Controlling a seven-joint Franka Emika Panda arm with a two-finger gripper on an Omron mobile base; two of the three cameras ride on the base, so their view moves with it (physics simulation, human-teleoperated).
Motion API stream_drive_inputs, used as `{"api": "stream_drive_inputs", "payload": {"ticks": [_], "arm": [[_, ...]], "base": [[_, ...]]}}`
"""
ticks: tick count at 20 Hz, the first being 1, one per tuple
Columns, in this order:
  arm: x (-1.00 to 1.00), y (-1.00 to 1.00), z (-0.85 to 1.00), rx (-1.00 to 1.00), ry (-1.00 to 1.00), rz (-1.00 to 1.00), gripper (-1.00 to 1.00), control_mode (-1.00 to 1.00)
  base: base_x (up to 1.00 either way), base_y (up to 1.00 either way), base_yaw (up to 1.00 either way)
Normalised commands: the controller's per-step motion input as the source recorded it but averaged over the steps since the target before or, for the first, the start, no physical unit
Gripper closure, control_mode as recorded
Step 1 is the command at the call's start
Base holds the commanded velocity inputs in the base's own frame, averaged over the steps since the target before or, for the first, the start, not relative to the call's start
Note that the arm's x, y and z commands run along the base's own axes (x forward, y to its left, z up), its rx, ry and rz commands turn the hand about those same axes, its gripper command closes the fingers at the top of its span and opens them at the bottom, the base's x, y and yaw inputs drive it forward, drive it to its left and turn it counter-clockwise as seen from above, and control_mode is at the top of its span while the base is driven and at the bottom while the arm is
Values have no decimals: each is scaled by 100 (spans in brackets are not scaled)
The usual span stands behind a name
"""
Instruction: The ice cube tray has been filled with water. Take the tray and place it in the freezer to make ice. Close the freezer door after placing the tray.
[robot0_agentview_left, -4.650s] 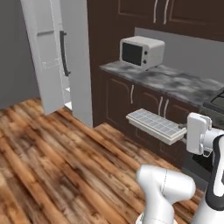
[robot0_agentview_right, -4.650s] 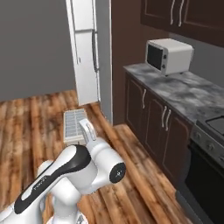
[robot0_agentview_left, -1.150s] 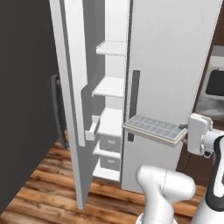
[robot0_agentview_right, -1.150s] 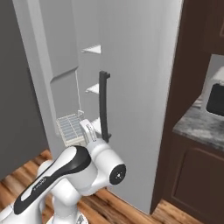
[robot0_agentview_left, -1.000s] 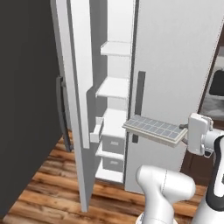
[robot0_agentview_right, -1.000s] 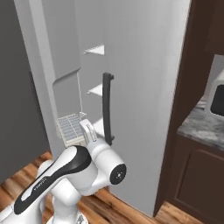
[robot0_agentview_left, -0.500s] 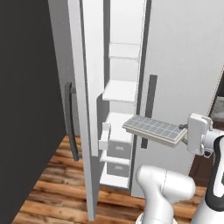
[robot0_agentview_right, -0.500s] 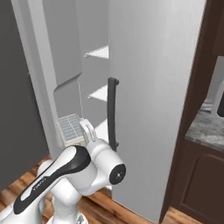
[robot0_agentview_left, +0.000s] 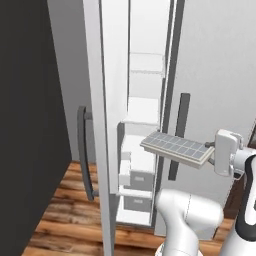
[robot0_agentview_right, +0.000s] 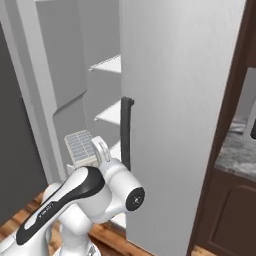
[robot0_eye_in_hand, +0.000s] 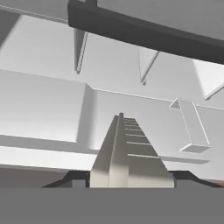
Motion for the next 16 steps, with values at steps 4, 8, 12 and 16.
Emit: {"api": "stream_drive_inputs", "payload": {"ticks": [4,8,12,16], "arm": [[0,0,0,0,0,0,100,100],[0,0,0,0,0,0,100,100],[0,0,0,0,0,0,100,100],[0,0,0,0,0,0,100,100]], "base": [[40,32,-14],[30,13,-14],[22,0,-9],[39,0,0]]}}
